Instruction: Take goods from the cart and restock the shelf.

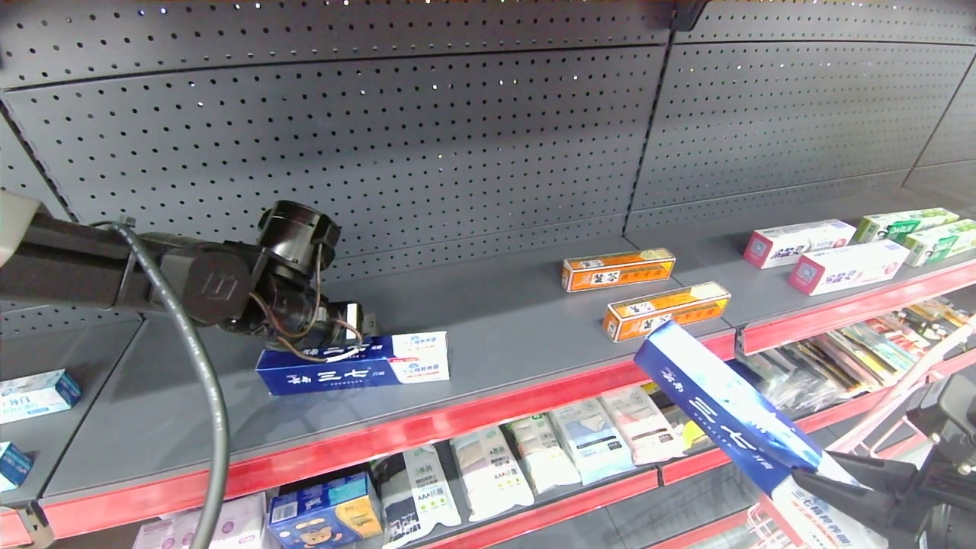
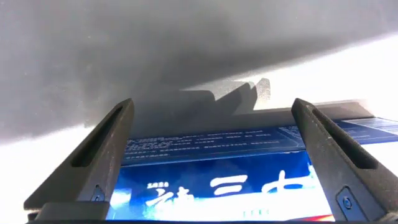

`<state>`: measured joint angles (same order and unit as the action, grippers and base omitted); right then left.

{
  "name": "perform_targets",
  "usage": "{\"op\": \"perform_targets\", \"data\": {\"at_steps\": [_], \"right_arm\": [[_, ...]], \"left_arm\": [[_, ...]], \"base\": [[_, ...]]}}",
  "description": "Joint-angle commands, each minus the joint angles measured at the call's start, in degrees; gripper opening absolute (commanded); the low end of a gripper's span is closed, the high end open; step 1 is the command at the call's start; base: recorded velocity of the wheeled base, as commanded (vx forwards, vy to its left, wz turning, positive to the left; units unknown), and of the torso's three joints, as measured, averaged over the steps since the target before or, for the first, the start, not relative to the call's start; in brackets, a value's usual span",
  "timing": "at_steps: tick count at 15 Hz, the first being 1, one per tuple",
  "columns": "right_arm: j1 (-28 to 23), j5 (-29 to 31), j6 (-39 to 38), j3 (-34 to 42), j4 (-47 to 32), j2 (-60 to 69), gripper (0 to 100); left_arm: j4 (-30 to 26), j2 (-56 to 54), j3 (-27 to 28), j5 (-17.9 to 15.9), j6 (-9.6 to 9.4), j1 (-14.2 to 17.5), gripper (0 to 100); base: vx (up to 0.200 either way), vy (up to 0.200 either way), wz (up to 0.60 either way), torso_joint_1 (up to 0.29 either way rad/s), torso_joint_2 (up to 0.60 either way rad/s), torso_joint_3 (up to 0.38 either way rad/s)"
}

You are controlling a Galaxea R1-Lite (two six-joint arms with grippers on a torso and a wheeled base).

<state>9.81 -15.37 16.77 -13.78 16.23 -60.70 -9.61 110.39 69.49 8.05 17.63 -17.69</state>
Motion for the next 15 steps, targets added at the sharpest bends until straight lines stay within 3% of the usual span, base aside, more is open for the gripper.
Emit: {"op": "perform_targets", "data": {"at_steps": [1, 7, 10, 15], "right_arm": [[0.0, 0.0, 0.0, 0.1, 0.0, 0.2, 0], [0.1, 0.0, 0.0, 0.1, 0.0, 0.1, 0], [0.1, 0.0, 0.0, 0.1, 0.0, 0.1, 0], [0.1, 0.0, 0.0, 0.0, 0.0, 0.1, 0]], "left_arm": [[-0.2, -0.2, -0.1, 0.0, 0.04, 0.0, 100], [-1.6, -0.2, -0.1, 0.0, 0.13, -0.8, 100], [-3.1, -0.3, -0.1, -0.1, 1.97, -1.3, 100], [-5.4, -1.0, -0.1, -0.2, 1.97, -1.3, 100]], "base": [[0.000, 0.000, 0.00, 0.000, 0.00, 0.000], [0.000, 0.000, 0.00, 0.000, 0.00, 0.000], [0.000, 0.000, 0.00, 0.000, 0.00, 0.000], [0.000, 0.000, 0.00, 0.000, 0.00, 0.000]]}}
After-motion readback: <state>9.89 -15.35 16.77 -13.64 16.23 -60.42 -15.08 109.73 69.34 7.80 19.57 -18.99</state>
